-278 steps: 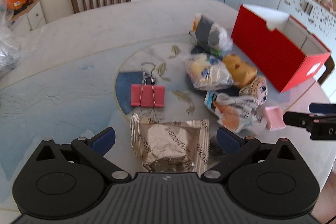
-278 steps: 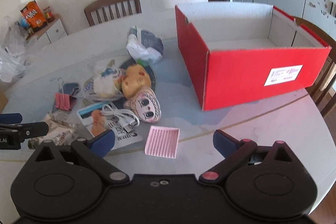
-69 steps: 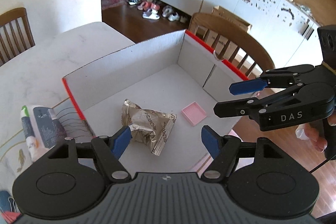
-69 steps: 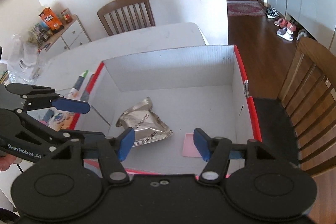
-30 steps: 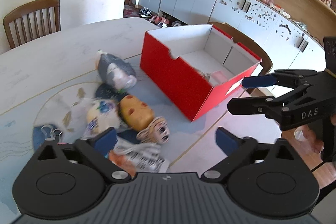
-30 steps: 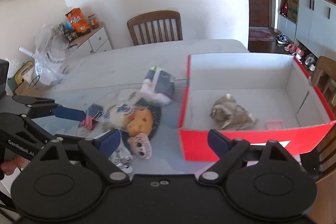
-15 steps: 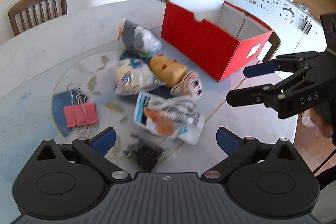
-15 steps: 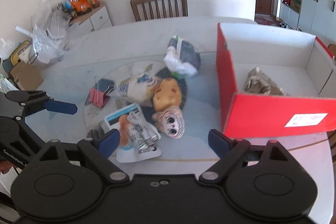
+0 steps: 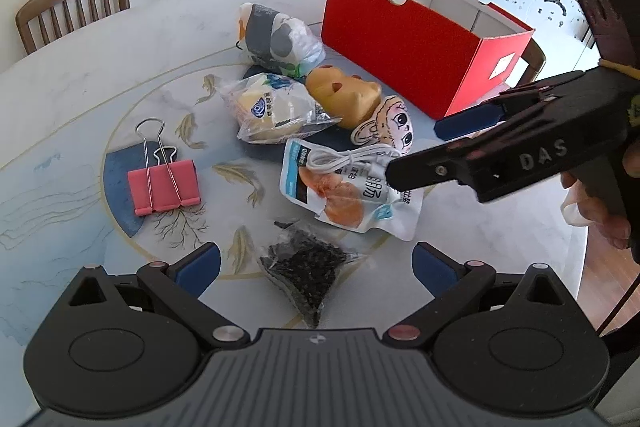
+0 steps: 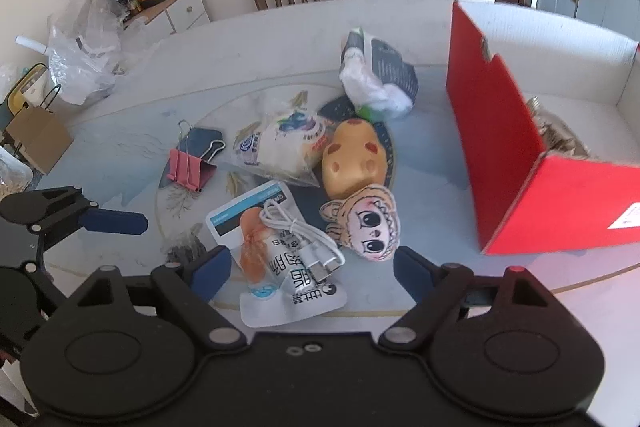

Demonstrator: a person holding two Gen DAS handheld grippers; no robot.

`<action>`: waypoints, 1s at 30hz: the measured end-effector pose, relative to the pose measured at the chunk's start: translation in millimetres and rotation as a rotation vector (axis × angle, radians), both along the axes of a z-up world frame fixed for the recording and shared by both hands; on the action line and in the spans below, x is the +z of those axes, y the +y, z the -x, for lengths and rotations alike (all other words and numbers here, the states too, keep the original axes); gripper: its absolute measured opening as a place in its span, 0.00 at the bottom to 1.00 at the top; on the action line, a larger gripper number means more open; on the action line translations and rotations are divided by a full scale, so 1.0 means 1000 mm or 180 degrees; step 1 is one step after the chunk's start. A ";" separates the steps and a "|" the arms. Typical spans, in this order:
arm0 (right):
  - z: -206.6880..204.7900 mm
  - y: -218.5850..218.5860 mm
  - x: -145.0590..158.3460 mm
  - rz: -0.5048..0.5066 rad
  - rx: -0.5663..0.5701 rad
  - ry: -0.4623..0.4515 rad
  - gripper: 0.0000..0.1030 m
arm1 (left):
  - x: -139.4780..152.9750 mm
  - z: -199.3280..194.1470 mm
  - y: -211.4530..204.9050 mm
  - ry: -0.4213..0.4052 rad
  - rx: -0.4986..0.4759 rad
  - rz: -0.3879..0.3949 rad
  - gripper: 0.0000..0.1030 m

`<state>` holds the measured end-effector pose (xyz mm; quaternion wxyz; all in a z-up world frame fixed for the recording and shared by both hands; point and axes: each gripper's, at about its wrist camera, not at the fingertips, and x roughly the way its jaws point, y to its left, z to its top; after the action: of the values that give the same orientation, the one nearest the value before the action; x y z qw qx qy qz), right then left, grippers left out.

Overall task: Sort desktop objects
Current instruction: 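Grasp the clear bag of black parts with the left tool while the right tool grips the white USB cable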

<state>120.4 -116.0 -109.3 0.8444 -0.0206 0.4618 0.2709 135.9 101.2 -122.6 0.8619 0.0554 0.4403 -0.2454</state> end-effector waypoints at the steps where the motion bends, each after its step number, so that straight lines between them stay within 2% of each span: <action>1: -0.003 0.001 -0.003 -0.0028 -0.0024 0.0046 0.84 | -0.001 -0.001 0.000 0.0007 0.0006 0.0003 0.99; 6: -0.016 0.002 -0.011 -0.0144 -0.0139 0.0239 0.80 | -0.004 -0.004 0.003 0.0064 0.0029 0.0014 0.99; 9: -0.021 0.003 -0.015 -0.0180 -0.0169 0.0339 0.74 | -0.007 -0.005 0.003 0.0101 0.0024 0.0006 0.99; 14: -0.027 0.002 -0.019 -0.0222 -0.0259 0.0403 0.69 | -0.009 -0.005 0.002 0.0089 -0.0001 -0.0008 0.99; 16: -0.029 0.001 -0.021 -0.0212 -0.0274 0.0439 0.55 | -0.009 -0.005 0.001 0.0091 -0.0008 0.0001 0.98; 18: -0.032 0.000 -0.025 -0.0218 -0.0313 0.0513 0.49 | -0.009 -0.005 0.001 0.0085 -0.0013 -0.0008 0.98; 20: -0.031 0.000 -0.027 -0.0214 -0.0340 0.0528 0.47 | -0.009 -0.005 0.000 0.0079 -0.0017 -0.0018 0.94; 26: -0.031 -0.002 -0.027 -0.0248 -0.0380 0.0531 0.31 | -0.009 -0.007 0.000 0.0081 0.0026 -0.0009 0.88; 29: -0.031 -0.004 -0.027 -0.0254 -0.0400 0.0543 0.28 | -0.009 -0.007 0.000 0.0097 0.0017 -0.0029 0.72; 30: -0.031 -0.005 -0.026 -0.0270 -0.0417 0.0549 0.27 | -0.010 -0.008 -0.001 0.0106 0.0012 -0.0036 0.70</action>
<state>151.6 -120.9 -135.5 0.8175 0.0686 0.5212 0.2352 143.7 100.6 -132.4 0.8546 0.0554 0.4560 -0.2422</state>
